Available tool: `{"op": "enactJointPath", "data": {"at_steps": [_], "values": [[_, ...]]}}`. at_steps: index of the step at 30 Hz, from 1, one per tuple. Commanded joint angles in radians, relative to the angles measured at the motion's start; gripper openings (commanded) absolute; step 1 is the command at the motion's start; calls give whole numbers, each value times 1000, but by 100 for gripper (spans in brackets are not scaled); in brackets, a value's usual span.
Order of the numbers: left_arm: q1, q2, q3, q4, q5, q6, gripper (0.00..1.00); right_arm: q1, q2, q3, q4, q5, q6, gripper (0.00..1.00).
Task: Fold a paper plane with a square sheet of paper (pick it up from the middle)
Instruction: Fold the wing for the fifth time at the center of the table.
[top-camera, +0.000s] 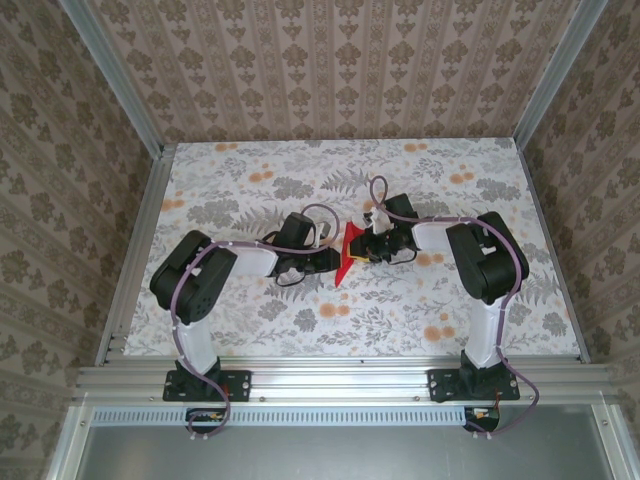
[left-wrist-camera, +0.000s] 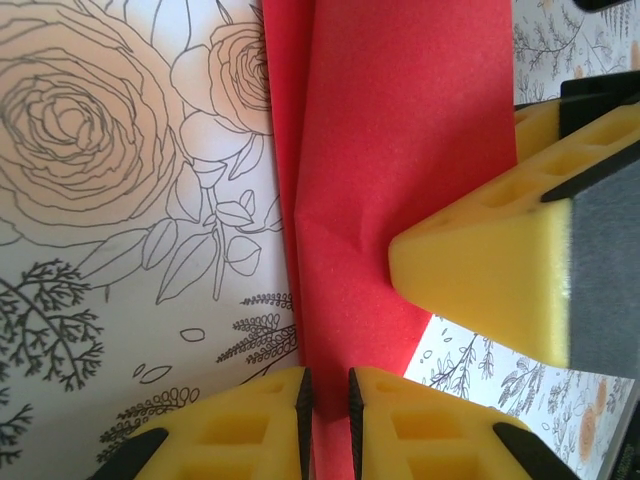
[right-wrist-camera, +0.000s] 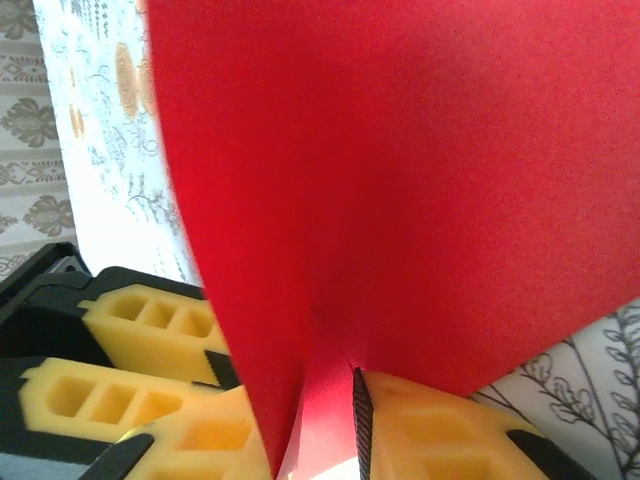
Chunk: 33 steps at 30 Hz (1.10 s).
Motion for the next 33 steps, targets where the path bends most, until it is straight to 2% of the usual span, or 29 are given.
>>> {"op": "enactJointPath", "data": {"at_steps": [1, 8, 16, 33], "values": [[-3, 18, 33, -14, 1, -38, 20, -5, 25, 29, -45, 50, -20, 25], [-14, 17, 41, 0, 12, -67, 20, -4, 27, 33, -79, 114, -22, 27], [-26, 27, 54, 8, 15, -79, 20, -5, 37, 46, -133, 195, -21, 25], [-39, 58, 75, -17, -1, -64, 19, -5, 53, 57, -166, 230, -19, 24]]}}
